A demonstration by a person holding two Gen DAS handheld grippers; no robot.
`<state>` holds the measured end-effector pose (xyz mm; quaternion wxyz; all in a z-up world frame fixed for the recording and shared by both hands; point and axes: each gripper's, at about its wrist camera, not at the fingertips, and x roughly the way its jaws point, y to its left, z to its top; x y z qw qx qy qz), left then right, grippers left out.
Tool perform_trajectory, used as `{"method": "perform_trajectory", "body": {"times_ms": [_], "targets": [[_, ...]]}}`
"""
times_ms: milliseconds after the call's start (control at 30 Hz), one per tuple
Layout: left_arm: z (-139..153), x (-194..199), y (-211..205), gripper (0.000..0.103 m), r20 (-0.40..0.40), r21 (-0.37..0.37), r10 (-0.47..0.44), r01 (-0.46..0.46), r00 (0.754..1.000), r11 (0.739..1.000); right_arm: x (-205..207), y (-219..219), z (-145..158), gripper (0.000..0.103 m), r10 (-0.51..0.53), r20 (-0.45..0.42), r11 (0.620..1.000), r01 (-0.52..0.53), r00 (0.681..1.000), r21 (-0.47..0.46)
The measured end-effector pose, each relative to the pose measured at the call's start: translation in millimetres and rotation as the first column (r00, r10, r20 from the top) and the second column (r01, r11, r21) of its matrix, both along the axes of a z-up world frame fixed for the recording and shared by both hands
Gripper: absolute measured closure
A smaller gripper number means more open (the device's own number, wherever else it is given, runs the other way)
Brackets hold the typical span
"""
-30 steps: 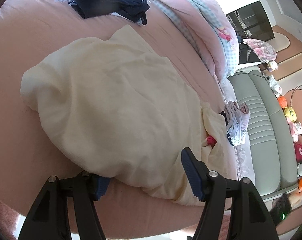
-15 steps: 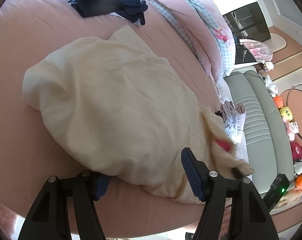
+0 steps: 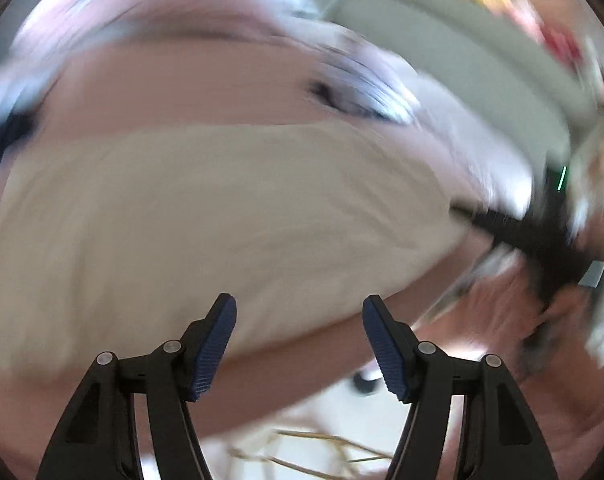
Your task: Fold clothes
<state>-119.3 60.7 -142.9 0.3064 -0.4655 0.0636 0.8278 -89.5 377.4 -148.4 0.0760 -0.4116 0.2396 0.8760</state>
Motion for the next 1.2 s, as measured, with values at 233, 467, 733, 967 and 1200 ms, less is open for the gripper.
{"method": "perform_trajectory", "body": {"times_ms": [233,467,733,967,1200], "targets": [[-26,18,157,0.040,-0.171,-0.268,-0.361,0.310,0.917,0.912,24,47,-5,0.057,-0.143,0.035,0.988,0.145,0.989,-0.061],[-52,32,239,0.038,-0.240,-0.415,-0.442,0.320,0.864,0.852,41,78,-27,0.057,-0.265,0.089,0.964,0.267,0.960,-0.006],[-42,4,257,0.097,-0.190,-0.327,-0.366,0.293,0.911,0.899,49,92,-31,0.057,-0.340,0.089,0.934,0.347,0.936,-0.079],[52,-79,145,0.098,-0.059,0.160,-0.013,0.022,0.998,0.987,22,37,-19,0.038,-0.081,0.013,0.988,0.082,0.997,-0.133],[96,-120,43,0.098,0.017,0.355,0.147,-0.143,0.989,0.924,-29,-119,7,0.028,0.411,-0.102,0.906,-0.418,0.906,-0.067]]}}
